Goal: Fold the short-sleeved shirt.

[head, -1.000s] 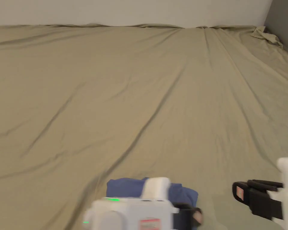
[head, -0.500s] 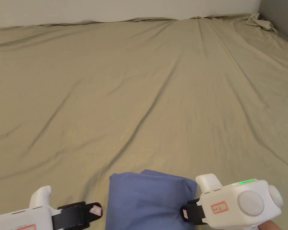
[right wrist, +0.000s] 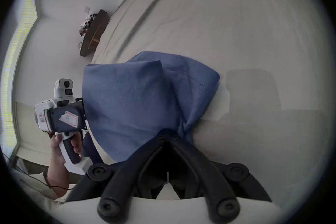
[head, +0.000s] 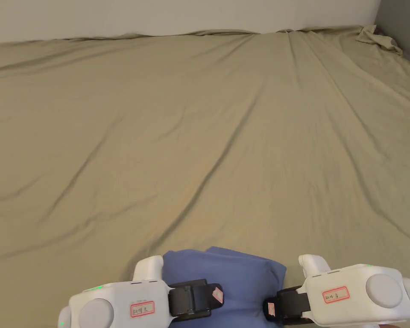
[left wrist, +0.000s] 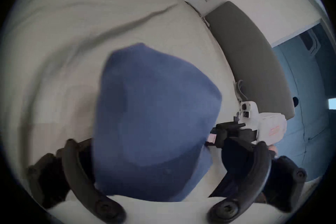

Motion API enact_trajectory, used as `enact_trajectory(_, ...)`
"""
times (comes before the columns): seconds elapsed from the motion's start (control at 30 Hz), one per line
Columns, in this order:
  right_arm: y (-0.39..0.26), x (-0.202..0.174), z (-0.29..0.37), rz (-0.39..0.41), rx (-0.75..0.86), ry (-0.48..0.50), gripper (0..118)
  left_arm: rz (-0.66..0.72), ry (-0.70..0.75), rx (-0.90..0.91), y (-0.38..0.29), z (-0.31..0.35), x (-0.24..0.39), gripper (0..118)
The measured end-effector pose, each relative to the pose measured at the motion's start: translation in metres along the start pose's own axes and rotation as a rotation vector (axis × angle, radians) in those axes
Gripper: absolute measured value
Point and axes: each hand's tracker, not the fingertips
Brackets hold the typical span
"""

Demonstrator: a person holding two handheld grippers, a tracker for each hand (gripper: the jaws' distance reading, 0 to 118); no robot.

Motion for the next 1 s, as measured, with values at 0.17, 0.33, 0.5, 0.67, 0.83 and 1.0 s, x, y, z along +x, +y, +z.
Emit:
enact_trajectory(0.17,-0.003,-0.006,0.003,-0.028,0.007,0.003,2,-0.052,0.081,-0.013,-0.003,-0.005,0.0,118)
enact_trajectory(0.33,-0.004,-0.015,0.006,-0.006,0.004,-0.018,2,-0.078,0.138,-0.073,-0.001,0.004,0.006,54)
enact_trajectory(0.5,-0.006,-0.013,0.01,-0.05,0.011,0.005,2,-0.042,0.046,-0.059,-0.012,0.024,0.024,52)
enact_trajectory(0.67,-0.013,-0.035,0.045,0.034,0.127,0.166,2,-0.005,-0.08,-0.044,0.003,0.074,0.016,52)
enact_trajectory(0.83,-0.015,-0.048,0.099,0.067,0.27,0.364,2,0.014,-0.045,0.01,0.038,0.176,-0.054,52)
enact_trajectory(1.0,-0.017,-0.049,0.123,0.056,0.312,0.352,2,0.047,0.23,0.0,0.071,0.264,-0.134,52)
